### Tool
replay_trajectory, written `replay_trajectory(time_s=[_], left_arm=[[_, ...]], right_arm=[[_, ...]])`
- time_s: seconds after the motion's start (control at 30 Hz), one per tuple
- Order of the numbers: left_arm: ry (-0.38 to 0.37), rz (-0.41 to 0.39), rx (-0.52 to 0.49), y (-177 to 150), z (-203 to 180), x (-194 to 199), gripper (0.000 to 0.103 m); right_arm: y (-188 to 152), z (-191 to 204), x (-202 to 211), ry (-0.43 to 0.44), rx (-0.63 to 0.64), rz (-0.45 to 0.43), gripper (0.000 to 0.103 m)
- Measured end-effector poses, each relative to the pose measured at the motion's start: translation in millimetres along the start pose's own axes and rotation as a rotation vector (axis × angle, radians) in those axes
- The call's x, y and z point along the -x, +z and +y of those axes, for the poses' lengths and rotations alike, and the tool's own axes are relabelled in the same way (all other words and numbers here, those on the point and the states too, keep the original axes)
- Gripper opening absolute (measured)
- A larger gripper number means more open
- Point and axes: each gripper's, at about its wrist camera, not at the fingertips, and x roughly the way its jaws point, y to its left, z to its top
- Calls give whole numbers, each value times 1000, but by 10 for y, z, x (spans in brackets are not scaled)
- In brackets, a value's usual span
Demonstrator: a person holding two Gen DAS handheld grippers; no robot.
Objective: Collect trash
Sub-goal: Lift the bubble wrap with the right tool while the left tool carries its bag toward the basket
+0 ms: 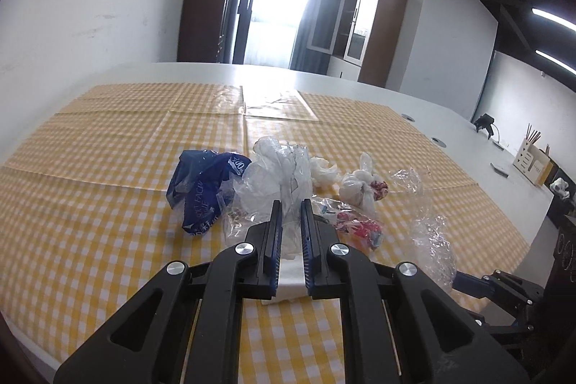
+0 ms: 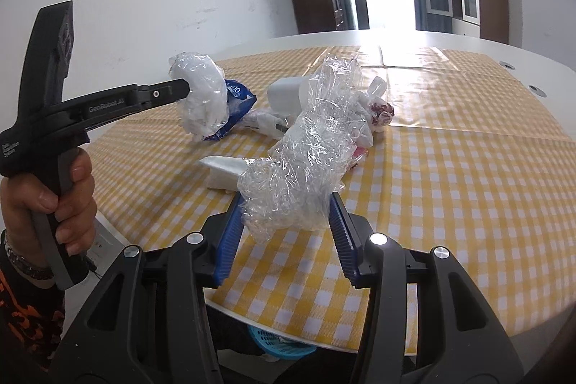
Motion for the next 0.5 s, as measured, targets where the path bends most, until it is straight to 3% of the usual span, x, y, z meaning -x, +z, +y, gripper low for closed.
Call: replay_trajectory(time_s=[0.5], left_arm=[[-72,-93,-26,-387,-214,1049,9]], right_arm=[[-189,386,634,0,41,-91,44]])
